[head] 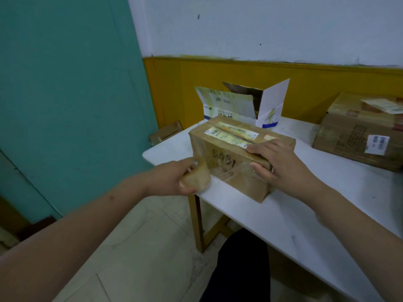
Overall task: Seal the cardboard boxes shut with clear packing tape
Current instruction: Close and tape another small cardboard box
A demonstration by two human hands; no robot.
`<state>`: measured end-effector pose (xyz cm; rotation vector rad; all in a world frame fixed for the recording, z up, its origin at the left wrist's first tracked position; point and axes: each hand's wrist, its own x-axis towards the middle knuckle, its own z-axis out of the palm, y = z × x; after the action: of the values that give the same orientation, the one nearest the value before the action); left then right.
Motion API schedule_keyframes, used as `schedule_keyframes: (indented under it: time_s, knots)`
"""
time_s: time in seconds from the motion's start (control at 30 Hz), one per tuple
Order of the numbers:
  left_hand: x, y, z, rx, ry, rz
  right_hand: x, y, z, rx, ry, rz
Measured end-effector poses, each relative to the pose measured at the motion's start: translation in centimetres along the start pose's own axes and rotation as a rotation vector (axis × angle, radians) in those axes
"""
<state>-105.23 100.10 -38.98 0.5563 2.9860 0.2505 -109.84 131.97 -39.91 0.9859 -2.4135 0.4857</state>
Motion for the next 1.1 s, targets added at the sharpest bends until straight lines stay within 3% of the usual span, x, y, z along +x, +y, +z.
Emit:
schedule_keyframes:
  time_s: [0.1,0.2,0.33,0.47,0.6,0.8,1.1]
  knots:
    - [-0.3,-0.8,1.9,0.050,-0.053,0.012,-0.2,0.2,-0.5,0.034,-0.007,-0.008]
    - [-0.5,-1.4,1.7,0.028,0.049,-0.005,-0.2,0.5,-0.7,0.033,-0.054,-0.017]
    - [0.3,-1.8,-0.8,0.311,0.182,-0.032,-0.4,1.3,-1.1,0.046,-0.123,-0.003]
    - [1.0,-2.7,-3.1,0.328,0.352,-0.209,-1.0,1.8,-1.6,0.079,-0.147,-0.011]
    - [2.2,-2.2,-3.3,0.283,0.228,-0.216,-1.3,2.1,-2.0,0.126,-0.168,0.010]
    - [3.1,-2.2,-3.4,0.093,0.197,-0.182,-1.7,2.4,-2.8,0.155,-0.174,0.038]
    - [4.3,-1.3,-3.4,0.232,0.213,-0.210,-2.4,1.9,-3.3,0.148,-0.171,0.031]
